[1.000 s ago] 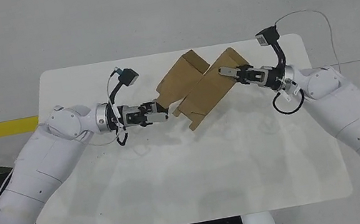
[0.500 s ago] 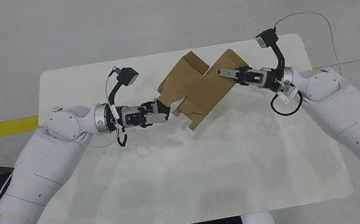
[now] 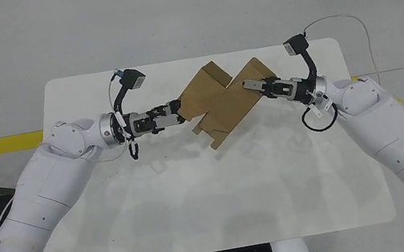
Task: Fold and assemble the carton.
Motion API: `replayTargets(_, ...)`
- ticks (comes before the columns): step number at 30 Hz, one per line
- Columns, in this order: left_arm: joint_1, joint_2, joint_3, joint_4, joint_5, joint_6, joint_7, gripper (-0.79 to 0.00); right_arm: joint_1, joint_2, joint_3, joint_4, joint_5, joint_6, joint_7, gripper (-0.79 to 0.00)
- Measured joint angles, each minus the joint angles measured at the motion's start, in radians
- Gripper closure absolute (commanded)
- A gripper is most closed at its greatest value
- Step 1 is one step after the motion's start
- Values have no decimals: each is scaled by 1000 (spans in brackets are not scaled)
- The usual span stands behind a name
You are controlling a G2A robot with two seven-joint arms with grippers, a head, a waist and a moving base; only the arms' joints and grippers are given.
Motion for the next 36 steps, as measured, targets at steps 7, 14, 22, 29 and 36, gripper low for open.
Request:
replayTargets(7,0,-22,3,41,-28,35,-8,-369,-1,-7,10,6,0,-2,13,0)
replayTargets(14,-1,-44,10,83,-22,86,-13,-357,-4,-14,19,12,1,-7,22,0)
replayTargets(22,5,-57,-5,105,-7,110,-22,-379,-9,-20,34,19,-5,-10,28,0)
replayTargets(29,19,-65,-24,121,11,156,-7,-348,-11,-26,42,19,-8,-8,35,0)
replayTargets(36,24,-75,-40,126,24,177,0,-296,-13,-32,50,22,-11,-9,41,0)
